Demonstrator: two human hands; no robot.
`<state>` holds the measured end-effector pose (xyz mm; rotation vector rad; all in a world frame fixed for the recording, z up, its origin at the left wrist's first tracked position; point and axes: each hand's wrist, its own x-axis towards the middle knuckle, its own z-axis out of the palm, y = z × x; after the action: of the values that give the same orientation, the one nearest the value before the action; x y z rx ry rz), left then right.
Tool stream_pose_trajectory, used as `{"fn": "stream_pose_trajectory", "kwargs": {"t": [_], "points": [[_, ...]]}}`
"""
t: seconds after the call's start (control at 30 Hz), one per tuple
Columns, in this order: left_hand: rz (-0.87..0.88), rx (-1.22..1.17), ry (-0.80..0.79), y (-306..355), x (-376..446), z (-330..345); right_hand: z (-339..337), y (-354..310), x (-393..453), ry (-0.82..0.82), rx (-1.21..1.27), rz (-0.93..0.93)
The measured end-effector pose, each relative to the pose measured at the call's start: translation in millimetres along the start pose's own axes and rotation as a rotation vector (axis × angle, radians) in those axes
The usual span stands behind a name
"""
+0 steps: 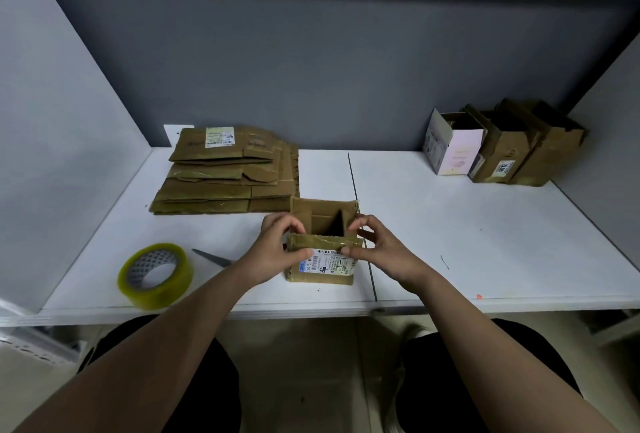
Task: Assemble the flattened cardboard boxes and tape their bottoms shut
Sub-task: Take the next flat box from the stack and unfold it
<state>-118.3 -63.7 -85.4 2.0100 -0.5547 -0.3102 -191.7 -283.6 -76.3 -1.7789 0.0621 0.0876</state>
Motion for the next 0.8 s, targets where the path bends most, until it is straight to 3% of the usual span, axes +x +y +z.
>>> {"fn": "stream_pose_trajectory", "kwargs": {"t": [0.37,0.6,0.8], "points": [[-0.077,-0.187,-0.023,9.3,-9.1,-2.6,-4.6,1.0,-0.6,-0.001,-0.100,0.043],[-0.122,-0.244,0.061,8.4,-6.8,0.7,0.2,-0.4,-0.1,0.144,-0.023,-0.005],[-0.070,-0.287,-0.047,6.9,-5.0,-1.9,-2.9,-1.1,0.1,0.044,-0.042,-0.042]]}}
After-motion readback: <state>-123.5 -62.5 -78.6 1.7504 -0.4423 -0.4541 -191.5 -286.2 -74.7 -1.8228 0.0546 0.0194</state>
